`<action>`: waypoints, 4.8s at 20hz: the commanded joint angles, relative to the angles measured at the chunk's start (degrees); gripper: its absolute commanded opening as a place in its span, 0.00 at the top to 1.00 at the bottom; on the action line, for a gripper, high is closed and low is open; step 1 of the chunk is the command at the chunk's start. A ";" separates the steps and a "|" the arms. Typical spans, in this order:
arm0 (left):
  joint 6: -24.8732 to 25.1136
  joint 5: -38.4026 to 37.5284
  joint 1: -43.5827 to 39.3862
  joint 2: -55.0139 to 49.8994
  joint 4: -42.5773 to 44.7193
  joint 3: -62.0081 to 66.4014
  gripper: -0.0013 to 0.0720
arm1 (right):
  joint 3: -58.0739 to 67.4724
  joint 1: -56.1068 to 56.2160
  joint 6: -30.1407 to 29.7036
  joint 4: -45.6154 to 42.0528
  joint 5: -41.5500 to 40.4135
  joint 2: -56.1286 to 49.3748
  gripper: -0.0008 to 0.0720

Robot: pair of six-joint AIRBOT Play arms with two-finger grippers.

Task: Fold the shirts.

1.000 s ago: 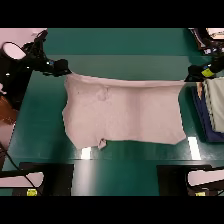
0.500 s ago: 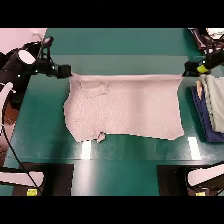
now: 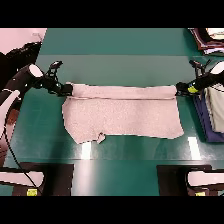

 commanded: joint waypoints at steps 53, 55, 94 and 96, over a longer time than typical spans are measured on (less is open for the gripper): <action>-7.61 -4.04 -5.84 36.94 -12.37 -38.01 0.96 | -44.98 -15.65 -9.81 7.08 7.87 26.86 0.97; -9.38 -8.98 -5.84 40.63 -7.96 -38.03 0.96 | -42.84 -15.69 -10.12 6.93 12.61 27.28 0.97; -16.50 -0.24 -5.79 19.56 5.92 -11.43 0.17 | 15.47 -11.56 -7.80 17.27 21.81 -13.70 0.46; -16.50 -0.63 -5.79 19.56 4.61 -10.51 0.17 | 10.97 -14.34 -9.22 19.21 21.55 -13.75 0.45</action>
